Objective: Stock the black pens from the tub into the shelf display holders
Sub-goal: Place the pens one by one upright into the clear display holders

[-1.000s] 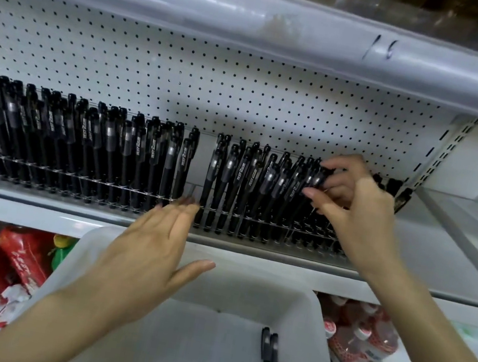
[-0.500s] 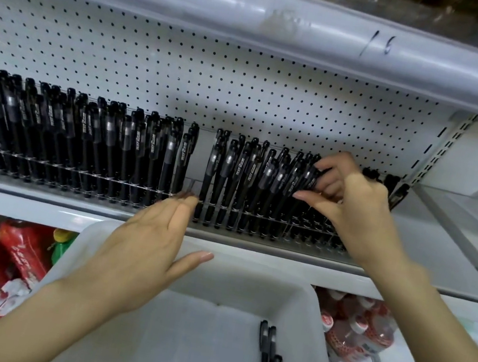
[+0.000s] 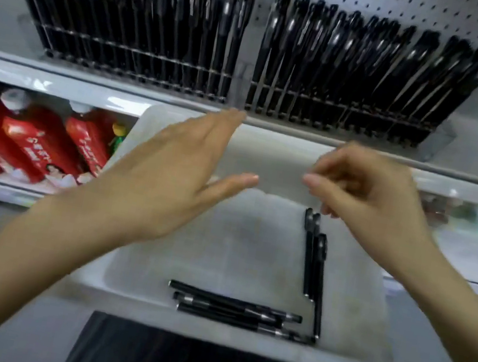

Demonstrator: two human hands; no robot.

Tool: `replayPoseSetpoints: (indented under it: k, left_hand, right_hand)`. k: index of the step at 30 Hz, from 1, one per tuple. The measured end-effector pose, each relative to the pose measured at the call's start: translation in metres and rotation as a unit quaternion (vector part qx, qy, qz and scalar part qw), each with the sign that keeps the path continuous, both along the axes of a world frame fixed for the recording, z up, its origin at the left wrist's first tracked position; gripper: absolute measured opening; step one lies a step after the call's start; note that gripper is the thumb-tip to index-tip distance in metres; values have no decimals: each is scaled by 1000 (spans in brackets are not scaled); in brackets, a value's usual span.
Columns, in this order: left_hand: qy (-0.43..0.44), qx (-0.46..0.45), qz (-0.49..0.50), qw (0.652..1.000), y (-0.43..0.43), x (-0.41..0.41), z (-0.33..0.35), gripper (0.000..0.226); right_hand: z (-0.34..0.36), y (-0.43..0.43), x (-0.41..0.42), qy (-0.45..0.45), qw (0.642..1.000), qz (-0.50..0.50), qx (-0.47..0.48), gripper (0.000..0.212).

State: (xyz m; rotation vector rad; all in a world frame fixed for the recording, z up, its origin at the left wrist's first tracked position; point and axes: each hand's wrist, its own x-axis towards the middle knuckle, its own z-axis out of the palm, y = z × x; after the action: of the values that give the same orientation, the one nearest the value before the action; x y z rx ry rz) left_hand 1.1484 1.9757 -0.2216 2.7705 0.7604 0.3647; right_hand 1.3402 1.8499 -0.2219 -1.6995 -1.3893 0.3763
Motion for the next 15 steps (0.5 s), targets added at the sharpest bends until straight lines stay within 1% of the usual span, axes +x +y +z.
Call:
replayPoseSetpoints:
  k: [2, 4, 7, 9, 12, 15]
  left_hand:
    - [22, -14, -14, 1000, -24, -25, -8, 83]
    - [33, -32, -17, 999, -40, -46, -17, 80]
    - [47, -77, -10, 996, -52, -66, -29, 72]
    - [54, -98, 3, 994, -60, -73, -36, 66]
    - [93, -74, 19, 993, -67, -77, -43, 59]
    - [118, -41, 13, 992, -68, -77, -47, 53]
  right_hand:
    - [-25, -13, -21, 40, 994, 39, -91, 7]
    - [-47, -21, -32, 57, 982, 56, -172, 6]
    - [-71, -26, -36, 24, 954, 79, -288, 16]
    - [-80, -30, -37, 19, 930, 102, -351, 21]
    - [-88, -38, -44, 9, 913, 115, -392, 21]
    - [-90, -40, -48, 13, 912, 101, -398, 24]
